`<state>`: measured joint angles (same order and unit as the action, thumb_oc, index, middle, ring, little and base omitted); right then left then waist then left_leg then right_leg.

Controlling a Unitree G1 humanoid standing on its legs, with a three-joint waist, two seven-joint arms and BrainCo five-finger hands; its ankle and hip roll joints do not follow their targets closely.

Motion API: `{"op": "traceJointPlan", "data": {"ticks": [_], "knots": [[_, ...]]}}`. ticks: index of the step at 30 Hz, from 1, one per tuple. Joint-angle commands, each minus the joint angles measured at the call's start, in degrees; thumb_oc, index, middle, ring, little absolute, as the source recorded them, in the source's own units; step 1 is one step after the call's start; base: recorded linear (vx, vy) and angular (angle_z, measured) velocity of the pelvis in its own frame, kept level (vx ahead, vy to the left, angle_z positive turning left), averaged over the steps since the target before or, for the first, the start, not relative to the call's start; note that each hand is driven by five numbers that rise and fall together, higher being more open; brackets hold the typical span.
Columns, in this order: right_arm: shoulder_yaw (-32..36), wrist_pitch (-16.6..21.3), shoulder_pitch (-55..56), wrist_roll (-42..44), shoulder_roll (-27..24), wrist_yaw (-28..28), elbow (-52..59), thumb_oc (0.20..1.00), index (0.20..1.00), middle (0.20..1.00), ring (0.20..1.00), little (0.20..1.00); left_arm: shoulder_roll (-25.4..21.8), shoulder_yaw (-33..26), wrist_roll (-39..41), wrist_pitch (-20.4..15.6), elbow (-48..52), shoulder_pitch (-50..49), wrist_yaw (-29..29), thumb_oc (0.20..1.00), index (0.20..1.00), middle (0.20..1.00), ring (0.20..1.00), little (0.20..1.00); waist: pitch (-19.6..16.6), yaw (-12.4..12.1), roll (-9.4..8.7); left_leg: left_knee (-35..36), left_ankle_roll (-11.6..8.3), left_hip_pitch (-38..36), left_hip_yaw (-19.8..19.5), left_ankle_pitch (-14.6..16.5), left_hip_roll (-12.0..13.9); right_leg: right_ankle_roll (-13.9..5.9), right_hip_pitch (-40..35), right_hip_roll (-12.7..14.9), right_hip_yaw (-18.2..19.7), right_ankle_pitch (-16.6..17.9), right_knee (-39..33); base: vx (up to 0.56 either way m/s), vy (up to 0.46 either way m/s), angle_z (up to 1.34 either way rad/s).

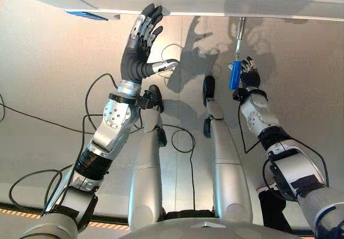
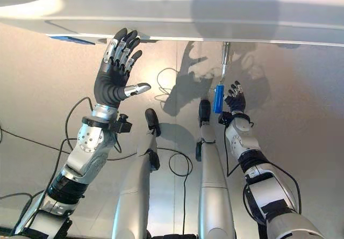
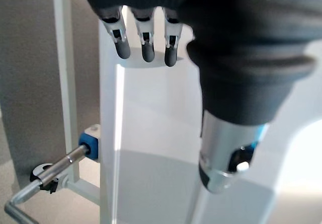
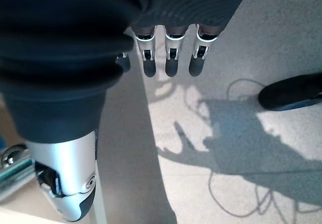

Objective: Raise the hospital bed

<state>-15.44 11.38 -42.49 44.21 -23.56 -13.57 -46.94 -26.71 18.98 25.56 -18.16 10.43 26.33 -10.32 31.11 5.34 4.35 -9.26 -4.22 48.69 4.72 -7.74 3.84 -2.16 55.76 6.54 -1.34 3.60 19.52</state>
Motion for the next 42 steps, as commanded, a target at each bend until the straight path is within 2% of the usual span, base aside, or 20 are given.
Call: {"op": "traceJointPlan", "data": {"ticks": [1, 5, 9, 11, 15, 16, 22, 27, 29, 30, 32, 35, 42], "knots": [[-1.6, 0.2, -1.2, 2.3, -0.5, 0.7, 0.0, 1.000, 1.000, 1.000, 1.000, 1.000, -1.9, -0.8, -1.0, -1.8, 7.7, -0.4, -0.8, 1.000, 1.000, 1.000, 1.000, 1.000, -1.3, -1.4, -3.29, -6.5, -0.84, 3.3, -3.2, 4.9, -1.1, -6.49, -2.3, 1.2, -0.4, 2.0, -6.3, 0.03, -0.007, 0.01], [-2.6, -0.1, -1.4, 2.4, -1.5, 0.9, 2.2, 1.000, 1.000, 1.000, 1.000, 1.000, -2.2, -1.2, -1.8, -1.3, 7.4, -0.3, -1.4, 1.000, 1.000, 1.000, 1.000, 1.000, -1.3, -1.2, -3.76, -6.0, -0.84, 3.4, -3.4, 4.8, -1.1, -6.45, -2.3, 1.1, -0.7, 1.9, -6.6, 0.04, 0.002, 0.01], [-2.8, -0.1, 2.9, 0.0, -2.2, 0.9, 9.7, 1.000, 1.000, 1.000, 1.000, 1.000, -2.7, -2.1, -3.1, -0.9, 8.0, -1.8, -1.7, 1.000, 1.000, 1.000, 1.000, 1.000, -1.3, -0.7, -4.51, -5.8, -0.85, 3.2, -3.4, 4.7, -1.1, -6.52, -2.8, 1.1, -1.1, 1.8, -7.1, 0.02, -0.007, 0.01], [-1.9, 0.8, 9.1, -1.6, -1.7, 0.5, 16.4, 1.000, 1.000, 1.000, 1.000, 1.000, -3.7, -2.9, -3.9, -0.7, 8.3, -2.5, -2.2, 1.000, 1.000, 1.000, 1.000, 1.000, -1.3, -0.1, -5.41, -5.2, -0.80, 2.7, -3.5, 4.8, -0.9, -6.57, -2.9, 1.1, -1.1, 1.7, -7.2, 0.04, -0.052, 0.00], [-1.0, 1.3, 16.0, -3.0, -0.9, 2.0, 22.1, 1.000, 1.000, 1.000, 1.000, 1.000, -4.8, -3.8, -3.8, -1.1, 8.3, -2.4, -2.2, 1.000, 1.000, 1.000, 1.000, 1.000, -1.3, 0.4, -6.38, -5.3, -0.81, 2.6, -3.6, 4.8, -1.0, -6.59, -3.1, 1.2, -0.9, 1.8, -7.5, 0.01, -0.024, 0.00], [0.4, 1.3, 20.4, -4.0, -1.8, 3.2, 24.7, 1.000, 1.000, 1.000, 1.000, 1.000, -5.0, -4.1, -3.6, -1.5, 8.5, -2.2, -1.9, 1.000, 1.000, 1.000, 1.000, 1.000, -1.3, 0.6, -6.80, -5.5, -0.82, 2.8, -3.7, 4.8, -1.1, -6.51, -3.2, 1.3, -1.0, 1.7, -7.5, 0.02, -0.006, 0.04], [3.9, 1.3, 30.3, -2.8, -7.3, 7.1, 31.7, 1.000, 1.000, 1.000, 1.000, 1.000, -6.0, -3.9, -4.7, -1.6, 9.3, -2.9, -1.2, 1.000, 1.000, 1.000, 1.000, 1.000, -1.3, 1.0, -7.36, -5.8, -0.77, 3.5, -3.9, 4.8, -1.3, -6.52, -2.8, 1.4, -1.5, 1.7, -7.3, 0.01, 0.000, 0.01], [5.2, 1.4, 35.9, -0.6, -10.7, 10.1, 38.9, 1.000, 1.000, 1.000, 1.000, 1.000, -7.9, -5.0, -5.7, -1.6, 10.8, -3.6, -1.4, 1.000, 1.000, 1.000, 1.000, 1.000, -1.3, 1.5, -7.50, -5.8, -0.89, 3.5, -3.9, 4.9, -1.3, -6.60, -2.7, 1.3, -1.4, 1.7, -7.3, 0.00, 0.000, 0.00], [5.8, 1.2, 39.2, 0.9, -13.8, 12.5, 43.3, 1.000, 1.000, 1.000, 1.000, 1.000, -9.5, -5.3, -6.0, -1.9, 11.4, -4.0, -1.3, 1.000, 1.000, 1.000, 1.000, 1.000, -1.3, 1.8, -7.65, -6.0, -0.97, 3.5, -4.0, 4.9, -1.3, -6.62, -2.7, 1.3, -1.5, 1.6, -7.2, 0.00, 0.000, 0.00], [5.8, 1.2, 39.2, 0.9, -13.8, 12.5, 43.3, 1.000, 1.000, 1.000, 1.000, 1.000, -9.4, -5.2, -6.0, -1.9, 11.4, -4.0, -1.3, 1.000, 1.000, 1.000, 1.000, 1.000, -1.3, 1.7, -7.63, -6.0, -0.97, 3.5, -4.0, 4.9, -1.3, -6.62, -2.7, 1.3, -1.5, 1.6, -7.2, 0.00, 0.000, 0.00], [5.7, 0.3, 42.6, 3.1, -17.6, 15.2, 47.3, 1.000, 1.000, 1.000, 1.000, 1.000, -10.9, -5.1, -5.9, -2.0, 12.3, -4.6, -0.9, 1.000, 1.000, 1.000, 1.000, 1.000, -1.3, 1.9, -7.78, -5.9, -1.08, 3.6, -4.1, 4.9, -1.4, -6.68, -2.7, 1.3, -1.5, 1.6, -7.2, 0.00, 0.000, 0.00], [5.5, -0.1, 43.9, 4.0, -20.0, 16.7, 49.6, 1.000, 1.000, 1.000, 1.000, 1.000, -11.8, -5.5, -6.1, -2.1, 12.7, -5.3, -0.9, 1.000, 1.000, 1.000, 1.000, 1.000, -1.3, 2.0, -7.77, -5.7, -1.21, 3.5, -4.2, 4.7, -1.4, -6.77, -2.7, 1.3, -1.5, 1.6, -7.3, 0.00, 0.000, 0.00], [4.7, -0.7, 46.8, 15.5, -28.3, 22.4, 60.9, 1.000, 1.000, 1.000, 1.000, 1.000, -14.7, -5.9, -6.6, -2.6, 15.3, -6.5, -1.5, 1.000, 1.000, 1.000, 1.000, 1.000, -1.3, 1.8, -8.12, -5.4, -1.43, 3.7, -4.3, 4.5, -1.5, -6.96, -2.7, 1.4, -1.8, 1.9, -7.4, 0.00, 0.000, 0.00]]}}
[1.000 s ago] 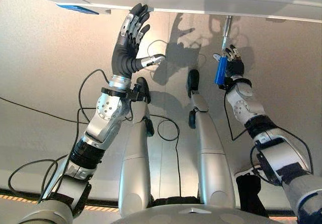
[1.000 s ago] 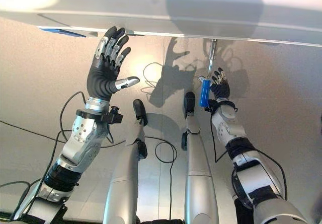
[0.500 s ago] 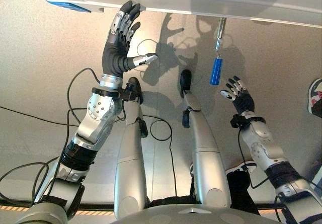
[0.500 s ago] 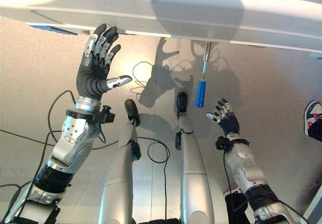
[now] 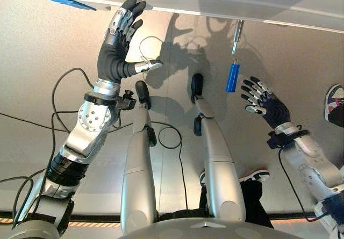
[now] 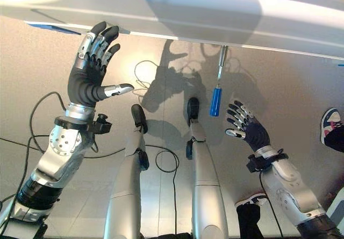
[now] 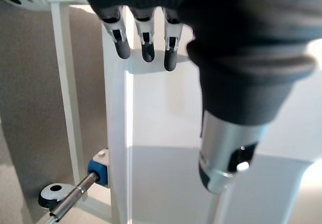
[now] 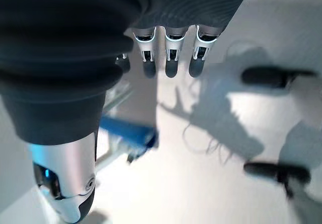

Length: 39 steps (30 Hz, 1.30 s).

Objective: Raise the hospital bed

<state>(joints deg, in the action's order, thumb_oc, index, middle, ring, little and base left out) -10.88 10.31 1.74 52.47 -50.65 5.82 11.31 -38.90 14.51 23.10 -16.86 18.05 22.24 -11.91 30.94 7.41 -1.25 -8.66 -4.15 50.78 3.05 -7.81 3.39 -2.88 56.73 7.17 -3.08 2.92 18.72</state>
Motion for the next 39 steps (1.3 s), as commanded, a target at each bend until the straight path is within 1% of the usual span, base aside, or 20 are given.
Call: {"op": "traceJointPlan", "data": {"ticks": [1, 2, 3, 4, 5, 8, 9, 12, 13, 15, 16, 28, 33, 39], "knots": [[0.2, 0.3, 2.6, 7.3, -1.2, 3.0, 2.6, 1.000, 1.000, 1.000, 1.000, 1.000, -2.5, -1.4, -4.2, -3.9, 7.7, -2.5, 0.1, 1.000, 1.000, 1.000, 1.000, 1.000, -1.1, -0.2, -2.51, -6.0, -1.50, 1.6, -2.6, 4.6, -1.0, -6.24, -3.7, 0.8, -0.1, 2.6, -6.6, 0.00, 0.000, 0.00], [-0.7, 0.1, 2.2, 9.1, -1.9, 3.7, 3.8, 1.000, 1.000, 1.000, 1.000, 1.000, -2.7, -1.3, -4.3, -3.9, 7.9, -2.5, -0.1, 1.000, 1.000, 1.000, 1.000, 1.000, -1.1, -0.2, -2.59, -6.0, -1.52, 1.7, -2.7, 4.5, -1.0, -6.27, -3.7, 0.8, -0.1, 2.6, -6.6, 0.00, -0.002, 0.03], [-2.1, -0.7, 1.2, 12.3, -3.7, 4.6, 5.0, 1.000, 1.000, 1.000, 1.000, 1.000, -3.3, -0.7, -4.5, -3.7, 8.1, -2.4, 0.1, 1.000, 1.000, 1.000, 1.000, 1.000, -1.1, -0.4, -2.66, -6.1, -1.56, 1.8, -2.7, 4.5, -1.0, -6.30, -3.6, 0.8, -0.3, 2.6, -6.5, 0.00, -0.002, 0.04], [-2.2, -0.7, 1.2, 12.4, -3.7, 4.6, 5.0, 1.000, 1.000, 1.000, 1.000, 1.000, -3.3, -0.7, -4.5, -3.7, 8.1, -2.4, 0.1, 1.000, 1.000, 1.000, 1.000, 1.000, -1.1, -0.4, -2.66, -6.1, -1.56, 1.8, -2.7, 4.5, -1.0, -6.30, -3.6, 0.8, -0.3, 2.6, -6.5, 0.00, 0.000, 0.00], [-3.6, -1.1, 0.3, 14.1, -5.1, 5.0, 5.9, 1.000, 1.000, 1.000, 1.000, 1.000, -3.8, -0.1, -4.6, -3.7, 8.4, -1.9, -0.2, 1.000, 1.000, 1.000, 1.000, 1.000, -1.1, -0.5, -2.83, -6.0, -1.58, 1.9, -2.8, 4.4, -1.1, -6.33, -3.6, 0.8, -0.2, 2.7, -6.6, 0.00, 0.000, 0.00], [-5.4, -1.6, -1.5, 14.9, -6.6, 4.9, 5.4, 1.000, 1.000, 1.000, 1.000, 1.000, -3.8, 0.6, -4.6, -3.7, 8.1, -1.4, -0.5, 1.000, 1.000, 1.000, 1.000, 1.000, -1.1, -0.7, -2.85, -6.0, -1.58, 1.9, -2.9, 4.4, -1.1, -6.33, -3.7, 0.8, -0.3, 2.8, -6.7, 0.00, 0.000, 0.00], [-7.6, -1.9, -4.3, 15.2, -7.0, 4.6, 4.4, 1.000, 1.000, 1.000, 1.000, 1.000, -3.6, 1.2, -4.3, -3.6, 7.7, -0.9, -0.6, 1.000, 1.000, 1.000, 1.000, 1.000, -1.1, -1.0, -2.64, -6.0, -1.58, 2.0, -3.1, 4.4, -1.2, -6.28, -3.7, 0.9, -0.3, 2.8, -6.6, 0.00, 0.000, 0.00], [-9.4, -2.6, -6.6, 15.5, -7.5, 4.9, 4.0, 1.000, 1.000, 1.000, 1.000, 1.000, -3.5, 1.4, -4.2, -3.5, 7.8, -0.7, -0.5, 1.000, 1.000, 1.000, 1.000, 1.000, -1.1, -1.2, -2.55, -5.9, -1.60, 2.0, -3.2, 4.3, -1.2, -6.29, -3.7, 0.9, -0.5, 2.8, -6.7, 0.00, 0.000, 0.00], [-11.2, -3.2, -8.4, 15.4, -8.4, 5.0, 3.6, 1.000, 1.000, 1.000, 1.000, 1.000, -3.4, 1.9, -4.0, -3.5, 7.7, -0.5, -0.5, 1.000, 1.000, 1.000, 1.000, 1.000, -1.1, -1.4, -2.29, -5.7, -1.61, 1.9, -3.2, 4.3, -1.3, -6.32, -3.7, 1.0, -0.4, 2.9, -6.8, 0.00, 0.000, 0.00], [-11.7, -3.3, -9.1, 15.4, -8.8, 4.9, 3.3, 1.000, 1.000, 1.000, 1.000, 1.000, -3.4, 2.1, -3.9, -3.5, 7.6, -0.3, -0.5, 1.000, 1.000, 1.000, 1.000, 1.000, -1.1, -1.6, -2.21, -5.7, -1.59, 1.9, -3.2, 4.3, -1.3, -6.32, -3.8, 1.0, -0.5, 2.9, -6.8, 0.00, 0.000, 0.00], [-13.6, -3.7, -11.3, 15.2, -8.8, 4.8, 2.6, 1.000, 1.000, 1.000, 1.000, 1.000, -3.3, 2.5, -4.0, -3.4, 7.4, 0.0, -0.6, 1.000, 1.000, 1.000, 1.000, 1.000, -1.1, -1.8, -1.97, -5.8, -1.52, 2.0, -3.3, 4.3, -1.4, -6.28, -3.7, 1.1, -0.6, 2.9, -6.7, 0.00, 0.012, 0.04], [-21.3, -5.2, -22.3, 13.7, -7.9, 4.1, -1.0, 1.000, 1.000, 1.000, 1.000, 1.000, -2.6, 3.9, -4.9, -2.9, 7.4, 0.8, -1.0, 1.000, 1.000, 1.000, 1.000, 1.000, -1.1, -2.8, -1.27, -5.9, -1.30, 2.6, -3.6, 4.4, -1.7, -6.24, -3.5, 1.2, -0.6, 3.2, -7.1, 0.00, 0.001, 0.00], [-21.7, -5.2, -23.8, 13.7, -7.2, 3.7, -1.4, 1.000, 1.000, 1.000, 1.000, 1.000, -2.5, 3.9, -4.6, -2.9, 7.7, 0.9, -1.2, 1.000, 1.000, 1.000, 1.000, 1.000, -1.1, -3.0, -1.09, -5.7, -1.29, 2.5, -3.6, 4.3, -1.6, -6.33, -3.5, 1.4, -0.7, 3.0, -7.2, 0.00, 0.000, 0.00], [-20.5, -5.1, -22.6, 13.4, -6.9, 3.3, -2.0, 1.000, 1.000, 1.000, 1.000, 1.000, -2.6, 4.2, -5.4, -2.6, 7.8, 0.8, -1.3, 1.000, 1.000, 1.000, 1.000, 1.000, -1.1, -2.9, -1.14, -5.6, -1.31, 2.3, -3.5, 4.3, -1.7, -6.44, -3.7, 1.4, -0.8, 3.1, -7.3, 0.00, 0.000, 0.00]]}}
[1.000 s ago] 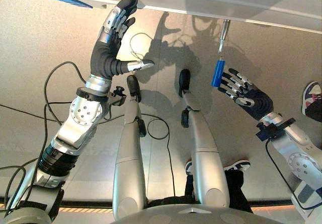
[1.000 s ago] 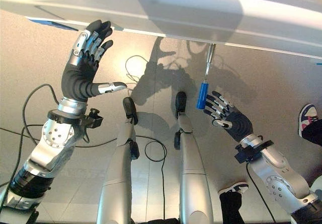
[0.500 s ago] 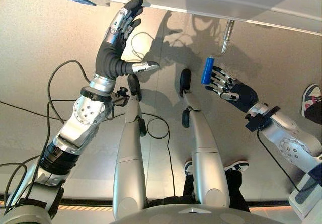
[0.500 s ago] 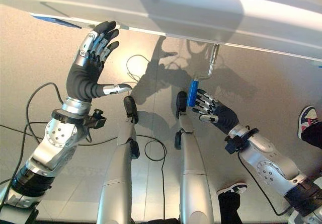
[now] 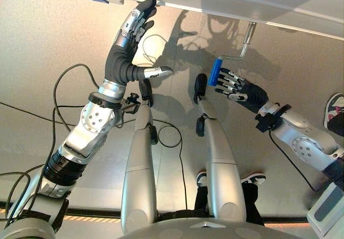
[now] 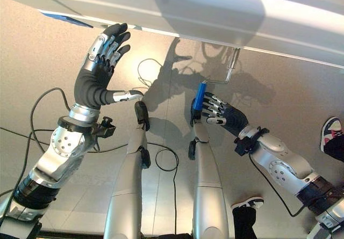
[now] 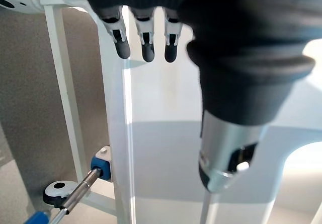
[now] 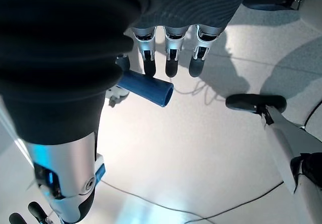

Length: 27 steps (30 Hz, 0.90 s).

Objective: Raise the hospital bed

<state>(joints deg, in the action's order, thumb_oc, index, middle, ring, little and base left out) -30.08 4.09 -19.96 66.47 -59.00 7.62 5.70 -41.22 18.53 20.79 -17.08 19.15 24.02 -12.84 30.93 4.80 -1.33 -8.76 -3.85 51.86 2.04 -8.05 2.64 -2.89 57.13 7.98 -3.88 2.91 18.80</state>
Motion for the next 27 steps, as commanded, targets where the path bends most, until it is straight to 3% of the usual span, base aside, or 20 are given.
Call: {"op": "traceJointPlan", "data": {"ticks": [1, 17, 27], "knots": [[-0.7, 0.9, 0.0, -1.0, 1.7, 1.5, 3.3, 1.000, 1.000, 1.000, 1.000, 1.000, 0.0, 0.0, -3.3, -2.3, 6.8, -1.0, -0.4, 1.000, 1.000, 1.000, 1.000, 1.000, -1.1, -0.2, -1.10, -5.5, -1.56, 1.2, -2.4, 4.6, -0.9, -6.43, -4.1, 0.6, 0.1, 3.1, -7.3, 0.00, 0.000, 0.00], [6.5, 3.5, 6.0, -3.7, 8.7, -2.8, 0.9, 1.000, 1.000, 1.000, 1.000, 1.000, 2.0, 0.2, -3.9, -1.4, 6.6, -1.3, -1.0, 1.000, 1.000, 1.000, 1.000, 1.000, -1.1, 0.7, -0.92, -5.2, -1.26, 0.6, -2.1, 4.8, -0.9, -6.42, -4.1, 0.4, 0.5, 2.8, -7.2, 0.00, 0.000, 0.00], [6.8, 3.5, 7.0, -4.6, 9.7, -2.9, 1.0, 1.000, 1.000, 1.000, 1.000, 1.000, 2.5, 0.3, -3.9, -1.2, 6.8, -1.6, -0.9, 1.000, 1.000, 1.000, 1.000, 1.000, -1.1, 0.9, -0.94, -5.1, -1.17, 0.4, -2.0, 4.8, -0.6, -6.44, -4.0, 0.4, 0.4, 2.7, -6.7, 0.00, 0.000, 0.00]]}}
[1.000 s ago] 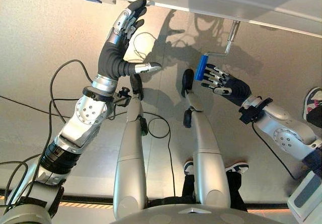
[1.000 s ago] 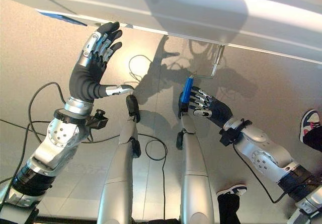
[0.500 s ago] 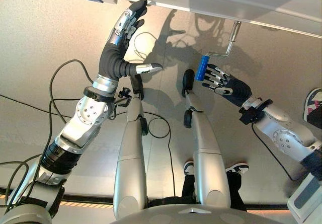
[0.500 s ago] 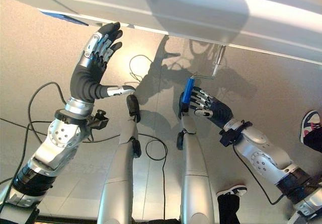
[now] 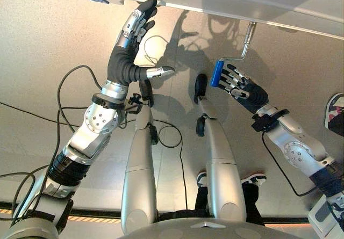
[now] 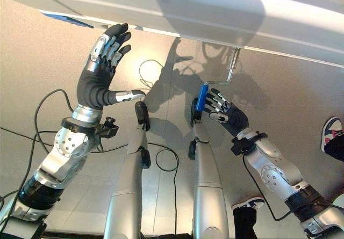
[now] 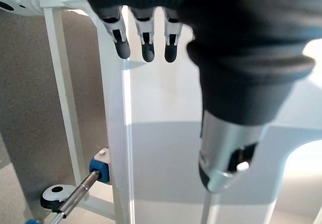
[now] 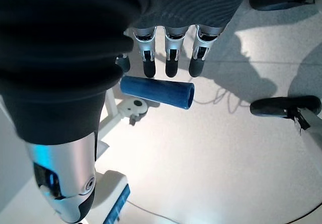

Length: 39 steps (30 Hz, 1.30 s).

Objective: Raise the hospital bed

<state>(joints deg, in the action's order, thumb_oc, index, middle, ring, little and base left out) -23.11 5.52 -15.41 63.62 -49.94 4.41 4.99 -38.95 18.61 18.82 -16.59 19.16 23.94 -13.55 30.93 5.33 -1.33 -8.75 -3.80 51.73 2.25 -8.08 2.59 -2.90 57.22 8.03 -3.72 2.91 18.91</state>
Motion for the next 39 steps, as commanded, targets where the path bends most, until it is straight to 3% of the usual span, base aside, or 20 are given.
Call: {"op": "traceJointPlan", "data": {"ticks": [1, 11, 19, 30, 39], "knots": [[-0.3, 2.0, 2.5, -1.9, 0.9, 0.4, 1.7, 1.000, 1.000, 1.000, 1.000, 1.000, 0.2, 0.3, -1.9, -1.7, 6.9, -1.5, -0.1, 1.000, 1.000, 1.000, 1.000, 1.000, -1.1, 0.3, -0.94, -5.1, -1.22, 0.6, -2.2, 4.8, -0.5, -6.43, -4.0, 0.3, 0.2, 2.6, -6.7, 0.00, 0.000, 0.00], [-3.5, 1.1, -0.7, -2.5, 1.8, 0.3, -0.4, 1.000, 1.000, 1.000, 1.000, 1.000, 0.8, 1.2, -1.8, -1.6, 6.8, -1.0, 0.0, 1.000, 1.000, 1.000, 1.000, 1.000, -1.1, 0.0, -0.61, -5.2, -1.16, 0.7, -2.3, 4.9, -0.6, -6.38, -4.0, 0.4, 0.1, 2.6, -6.6, 0.00, 0.000, 0.00], [-6.2, 1.0, -7.0, -5.5, 7.8, -2.0, -8.2, 1.000, 1.000, 1.000, 1.000, 1.000, 2.5, 1.3, -0.8, -1.5, 6.5, -1.0, 0.0, 1.000, 1.000, 1.000, 1.000, 1.000, -1.1, -0.9, 0.23, -5.1, -1.06, 0.5, -2.4, 4.8, -0.6, -6.32, -4.3, 0.4, -0.1, 2.6, -6.5, 0.00, 0.000, 0.00], [-6.9, 1.2, -9.2, -6.3, 10.7, -2.9, -8.8, 1.000, 1.000, 1.000, 1.000, 1.000, 3.8, 1.7, -0.9, -1.2, 6.1, -0.8, -0.1, 1.000, 1.000, 1.000, 1.000, 1.000, -1.1, -1.1, 0.33, -5.1, -0.90, 0.4, -2.2, 5.0, -0.6, -6.30, -4.2, 0.5, -0.1, 2.3, -6.5, 0.00, 0.000, 0.00], [-6.5, 1.6, -9.2, -4.9, 10.3, -2.6, -5.0, 1.000, 1.000, 1.000, 1.000, 1.000, 3.5, 1.1, -1.5, -0.9, 6.4, -1.1, -0.3, 1.000, 1.000, 1.000, 1.000, 1.000, -1.1, -1.0, 0.19, -5.3, -0.82, 0.6, -2.2, 5.1, -0.6, -6.29, -4.0, 0.4, 0.0, 2.2, -6.2, 0.00, 0.000, 0.00]]}}
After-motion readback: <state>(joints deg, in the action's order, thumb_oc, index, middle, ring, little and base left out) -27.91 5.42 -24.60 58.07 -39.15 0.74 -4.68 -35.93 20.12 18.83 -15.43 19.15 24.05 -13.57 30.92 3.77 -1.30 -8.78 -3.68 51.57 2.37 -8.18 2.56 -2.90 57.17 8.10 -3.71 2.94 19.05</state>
